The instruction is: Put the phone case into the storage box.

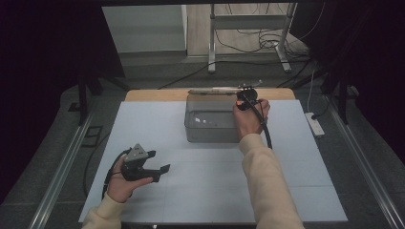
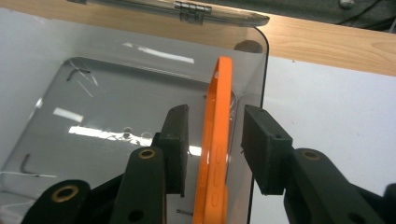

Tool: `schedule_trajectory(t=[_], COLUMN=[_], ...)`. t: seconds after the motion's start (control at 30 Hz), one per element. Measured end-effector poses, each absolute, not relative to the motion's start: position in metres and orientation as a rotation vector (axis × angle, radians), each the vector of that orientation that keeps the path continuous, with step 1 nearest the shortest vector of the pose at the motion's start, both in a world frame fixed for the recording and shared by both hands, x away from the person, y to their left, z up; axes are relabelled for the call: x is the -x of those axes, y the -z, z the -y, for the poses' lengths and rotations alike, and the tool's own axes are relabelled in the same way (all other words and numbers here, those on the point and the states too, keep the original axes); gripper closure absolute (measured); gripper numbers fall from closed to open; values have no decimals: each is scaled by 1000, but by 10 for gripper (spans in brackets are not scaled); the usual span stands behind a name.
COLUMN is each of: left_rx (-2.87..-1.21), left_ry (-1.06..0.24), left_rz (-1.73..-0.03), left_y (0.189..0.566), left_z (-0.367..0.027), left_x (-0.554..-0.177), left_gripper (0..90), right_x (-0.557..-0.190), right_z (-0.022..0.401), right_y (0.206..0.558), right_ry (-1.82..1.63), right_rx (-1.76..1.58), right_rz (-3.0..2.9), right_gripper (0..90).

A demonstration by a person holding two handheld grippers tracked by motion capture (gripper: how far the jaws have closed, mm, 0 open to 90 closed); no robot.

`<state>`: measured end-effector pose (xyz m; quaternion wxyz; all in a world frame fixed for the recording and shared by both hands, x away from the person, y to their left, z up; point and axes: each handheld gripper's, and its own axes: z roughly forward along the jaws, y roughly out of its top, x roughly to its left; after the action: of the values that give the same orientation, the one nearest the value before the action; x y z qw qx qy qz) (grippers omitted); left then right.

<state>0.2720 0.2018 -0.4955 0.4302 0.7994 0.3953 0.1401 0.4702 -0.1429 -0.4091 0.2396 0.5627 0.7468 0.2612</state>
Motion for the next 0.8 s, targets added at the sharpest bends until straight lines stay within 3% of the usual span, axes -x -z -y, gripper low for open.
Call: schedule_trajectory(t=[0.8], left_rx=[-2003], left_ry=[-348], left_rz=[-1002], left_y=[498], left_z=[-201], left_x=[-275], left_gripper=[193], right_x=[-464], right_z=[154], right_y=[402], right_ry=[-809], right_rx=[-1489], right_rz=[-2134], right_gripper=[590])
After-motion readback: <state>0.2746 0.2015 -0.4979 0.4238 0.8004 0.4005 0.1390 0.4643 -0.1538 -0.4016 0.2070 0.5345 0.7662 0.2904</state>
